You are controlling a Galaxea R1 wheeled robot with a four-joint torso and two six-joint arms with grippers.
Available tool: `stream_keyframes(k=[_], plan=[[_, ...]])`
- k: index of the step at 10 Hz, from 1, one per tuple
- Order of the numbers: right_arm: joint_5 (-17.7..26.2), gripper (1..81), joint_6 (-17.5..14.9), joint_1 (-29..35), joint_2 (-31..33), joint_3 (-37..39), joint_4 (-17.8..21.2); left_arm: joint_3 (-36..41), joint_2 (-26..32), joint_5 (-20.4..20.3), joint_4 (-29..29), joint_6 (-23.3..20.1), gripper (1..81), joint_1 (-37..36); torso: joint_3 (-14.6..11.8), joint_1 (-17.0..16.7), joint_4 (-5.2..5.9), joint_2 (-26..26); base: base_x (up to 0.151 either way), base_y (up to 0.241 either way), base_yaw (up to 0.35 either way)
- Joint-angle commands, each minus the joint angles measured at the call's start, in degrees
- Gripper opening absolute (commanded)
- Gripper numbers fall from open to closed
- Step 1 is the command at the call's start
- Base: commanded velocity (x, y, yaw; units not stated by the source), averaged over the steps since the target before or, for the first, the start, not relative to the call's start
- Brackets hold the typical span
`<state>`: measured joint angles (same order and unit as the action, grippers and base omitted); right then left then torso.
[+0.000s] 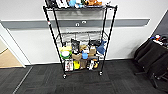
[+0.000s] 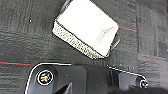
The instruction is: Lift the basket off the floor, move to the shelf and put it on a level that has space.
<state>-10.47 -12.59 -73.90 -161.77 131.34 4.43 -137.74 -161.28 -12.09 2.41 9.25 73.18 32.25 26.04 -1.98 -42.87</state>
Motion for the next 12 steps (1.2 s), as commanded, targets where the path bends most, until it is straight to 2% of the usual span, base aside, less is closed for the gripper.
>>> stream_keyframes(k=[1,2,3,5,9,10,12], plan=[[3.0,81.1,0.5,2.5,0.7,-0.7,0.1,5.5,3.9,7.3,2.3,0.2,81.1,-5.4,0.0,3.6,-1.38,-5.6,0.0,0.0,0.0],[2.9,81.1,0.5,2.5,0.7,-0.6,0.1,5.4,3.9,7.6,2.9,0.2,81.1,-5.8,3.1,4.7,-0.11,-7.4,0.0,0.0,0.0],[2.9,81.1,0.5,2.5,0.7,-0.8,0.1,5.3,3.9,8.2,3.1,0.2,81.1,-6.4,5.5,5.9,-0.39,-9.2,0.0,0.0,0.0],[2.9,81.1,0.6,2.7,0.6,-1.1,0.1,5.3,3.9,10.1,3.7,0.2,81.1,-6.9,7.7,7.7,-0.61,-12.2,0.0,0.0,0.0],[2.9,81.1,0.6,2.7,0.9,-1.0,0.1,5.1,4.3,10.1,4.1,0.2,81.1,-7.4,14.8,12.7,-0.61,-20.0,0.0,0.0,0.0],[2.9,81.1,1.2,2.7,0.9,-1.0,0.1,5.1,4.4,10.1,4.1,0.2,81.1,-7.8,11.3,13.9,-0.61,-21.9,0.0,0.0,0.0],[3.0,81.1,1.3,2.7,0.9,-1.2,0.1,5.1,4.7,11.6,5.3,0.2,81.1,-9.7,13.2,15.9,-0.61,-24.9,0.0,0.0,0.0]])
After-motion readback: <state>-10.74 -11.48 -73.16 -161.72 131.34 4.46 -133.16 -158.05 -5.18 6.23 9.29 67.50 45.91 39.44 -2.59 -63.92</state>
